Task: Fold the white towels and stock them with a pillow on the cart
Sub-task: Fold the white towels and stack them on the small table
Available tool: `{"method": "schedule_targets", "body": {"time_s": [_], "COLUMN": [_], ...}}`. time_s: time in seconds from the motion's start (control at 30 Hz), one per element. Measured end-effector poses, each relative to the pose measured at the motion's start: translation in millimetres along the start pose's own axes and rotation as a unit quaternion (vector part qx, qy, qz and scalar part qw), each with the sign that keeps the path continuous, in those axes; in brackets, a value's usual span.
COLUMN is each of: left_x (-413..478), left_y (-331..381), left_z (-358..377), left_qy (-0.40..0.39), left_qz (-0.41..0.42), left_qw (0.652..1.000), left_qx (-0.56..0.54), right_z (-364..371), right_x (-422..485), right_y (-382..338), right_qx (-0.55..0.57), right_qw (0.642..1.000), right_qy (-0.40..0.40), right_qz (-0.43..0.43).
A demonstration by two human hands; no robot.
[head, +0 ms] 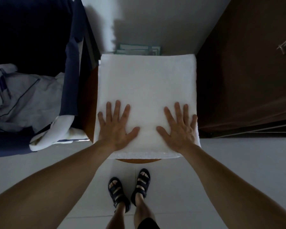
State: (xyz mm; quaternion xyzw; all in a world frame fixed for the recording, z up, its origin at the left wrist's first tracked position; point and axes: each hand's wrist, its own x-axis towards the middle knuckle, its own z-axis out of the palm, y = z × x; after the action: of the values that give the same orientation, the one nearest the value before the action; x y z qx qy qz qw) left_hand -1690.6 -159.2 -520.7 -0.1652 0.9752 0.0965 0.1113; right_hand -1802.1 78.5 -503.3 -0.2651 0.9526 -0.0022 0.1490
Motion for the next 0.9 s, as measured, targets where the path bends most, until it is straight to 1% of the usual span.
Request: {"method": "schedule_targets", "body": {"time_s": [0.17, 0.37, 0.5, 0.57, 0.67, 0.77, 0.9], "left_x": [-4.3, 0.5, 0.7, -0.6, 4.4, 17.6, 22.0], "left_y": [-1.6, 0.9, 0.5, -2.4, -3.2, -3.4, -23.2], "left_z": [22.9, 20.5, -0.4, -17.1, -50.5, -94.3, -147.1], "left_qy": [0.038, 0.009, -0.043, -0.045, -0.026, 0.017, 0.070], "left_qz": [0.021, 0.001, 0.004, 0.001, -0.023, -0.034, -0.036], "left_qw": [0.999, 1.000, 0.999, 0.999, 0.999, 0.999, 0.997], "left_qx": [0.002, 0.013, 0.000, 0.001, 0.019, 0.031, 0.015], "right_z": [28.8, 27.8, 8.0, -8.1, -37.7, -70.4, -107.6], "right_x": [-7.2, 1.2, 4.7, 3.8, 2.2, 9.2, 25.8], "right_y": [6.0, 5.3, 3.1, -1.5, -20.9, -47.2, -77.0], "right_qx": [0.017, 0.011, 0.007, 0.003, 0.024, 0.048, 0.039], "right_qw": [0.998, 0.999, 1.000, 1.000, 1.000, 0.998, 0.995], "right_qy": [0.055, 0.032, -0.019, -0.015, 0.015, 0.032, 0.054], "right_qz": [-0.009, -0.004, 0.000, 0.016, 0.010, -0.035, -0.077]}}
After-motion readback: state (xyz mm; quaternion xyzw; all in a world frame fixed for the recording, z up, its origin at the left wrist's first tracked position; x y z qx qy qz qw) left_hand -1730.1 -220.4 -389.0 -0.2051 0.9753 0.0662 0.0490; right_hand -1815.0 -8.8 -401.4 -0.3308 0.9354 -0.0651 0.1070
